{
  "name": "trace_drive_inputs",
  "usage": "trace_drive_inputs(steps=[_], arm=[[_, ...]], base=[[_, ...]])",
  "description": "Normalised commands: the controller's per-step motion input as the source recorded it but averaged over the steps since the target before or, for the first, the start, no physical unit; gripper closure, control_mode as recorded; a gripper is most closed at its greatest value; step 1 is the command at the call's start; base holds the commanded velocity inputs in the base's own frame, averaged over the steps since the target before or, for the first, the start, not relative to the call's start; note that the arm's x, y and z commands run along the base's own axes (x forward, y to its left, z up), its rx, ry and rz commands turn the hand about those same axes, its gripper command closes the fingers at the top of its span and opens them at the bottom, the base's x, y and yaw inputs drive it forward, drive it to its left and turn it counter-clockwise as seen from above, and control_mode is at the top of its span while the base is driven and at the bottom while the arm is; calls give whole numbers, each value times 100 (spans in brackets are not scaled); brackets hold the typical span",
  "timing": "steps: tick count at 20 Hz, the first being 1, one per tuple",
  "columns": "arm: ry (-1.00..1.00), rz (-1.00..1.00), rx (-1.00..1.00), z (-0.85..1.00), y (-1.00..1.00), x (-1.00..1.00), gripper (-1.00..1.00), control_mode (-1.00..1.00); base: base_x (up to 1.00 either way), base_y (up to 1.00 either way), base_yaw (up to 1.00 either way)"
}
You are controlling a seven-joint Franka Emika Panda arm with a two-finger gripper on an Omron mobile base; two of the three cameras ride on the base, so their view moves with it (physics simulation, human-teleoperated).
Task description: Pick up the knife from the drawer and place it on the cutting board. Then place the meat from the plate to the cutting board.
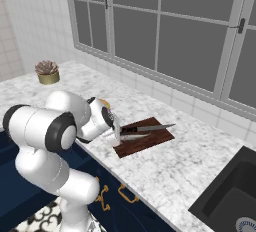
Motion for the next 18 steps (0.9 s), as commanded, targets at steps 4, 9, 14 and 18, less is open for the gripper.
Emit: trace_drive_inputs(steps=[4,9,14,18], arm=[[-18,-4,0,51,33,-42,-100,-100],[-9,-4,0,98,47,-9,-100,-100],[4,0,-4,82,59,-18,-100,-100],[7,0,-8,63,69,-42,-100,-100]], base=[[0,0,0],[0,0,0],[0,0,0],[0,0,0]])
